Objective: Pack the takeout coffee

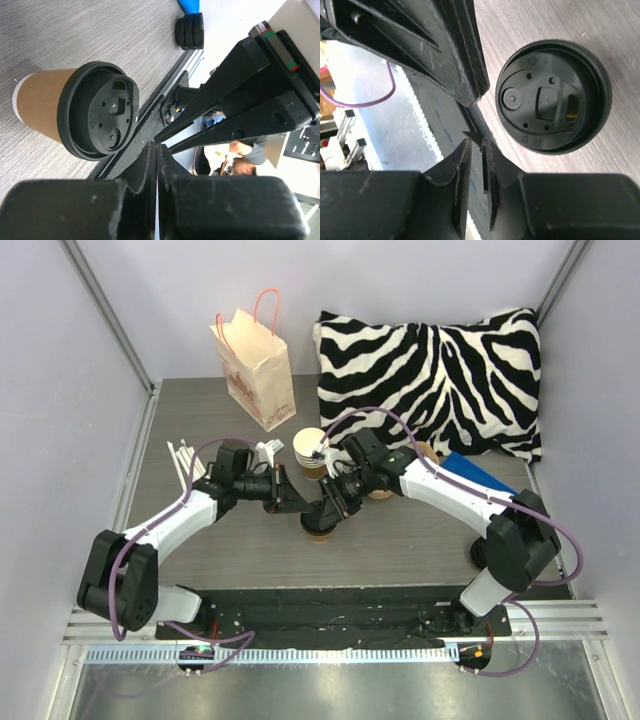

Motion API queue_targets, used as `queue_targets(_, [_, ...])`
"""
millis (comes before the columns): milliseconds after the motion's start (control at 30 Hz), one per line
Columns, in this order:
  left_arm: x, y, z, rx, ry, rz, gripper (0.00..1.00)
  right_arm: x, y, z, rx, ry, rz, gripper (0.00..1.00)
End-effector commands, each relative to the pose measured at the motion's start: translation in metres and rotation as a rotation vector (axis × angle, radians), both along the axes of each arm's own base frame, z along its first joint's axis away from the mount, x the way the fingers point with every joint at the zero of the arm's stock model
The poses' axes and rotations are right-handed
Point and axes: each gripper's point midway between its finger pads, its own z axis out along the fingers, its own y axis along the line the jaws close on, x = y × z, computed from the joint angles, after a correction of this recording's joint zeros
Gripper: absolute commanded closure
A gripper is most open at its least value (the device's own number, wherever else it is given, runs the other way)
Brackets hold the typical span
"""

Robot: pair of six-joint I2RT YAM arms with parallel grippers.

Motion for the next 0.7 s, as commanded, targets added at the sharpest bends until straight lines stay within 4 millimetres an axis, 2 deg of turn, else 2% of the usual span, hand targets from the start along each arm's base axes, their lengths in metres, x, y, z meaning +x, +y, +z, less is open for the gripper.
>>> queue_targets(0, [0.005, -0.006, -0.002, -0.007, -0.028, -0.006, 0.99, 0.012, 0.009, 0.011, 0.053, -0.090, -0.032, 0.77])
queue_targets(133, [0.005, -0.011, -0.005, 0.001, -0.023, -0.011, 1.00, 0.011, 0.008, 0.003, 0.053, -0.081, -0.040, 0.78])
queue_targets(333, [0.010, -0.014, -0.023, 0.029, 0.032, -0.004, 1.00, 0.017, 0.011, -0.002, 0.049, -0.089, -0.059, 0.77])
queue_targets(500, [0.014, -0.013, -0.046, 0.075, 0.095, 0.004, 1.00, 0.020, 0.014, -0.009, 0.054, -0.079, -0.079, 0.76])
queue_targets(667, [0.014, -0.010, -0.061, 0.122, 0.126, 0.020, 1.00, 0.018, 0.011, -0.027, 0.020, -0.056, -0.087, 0.76])
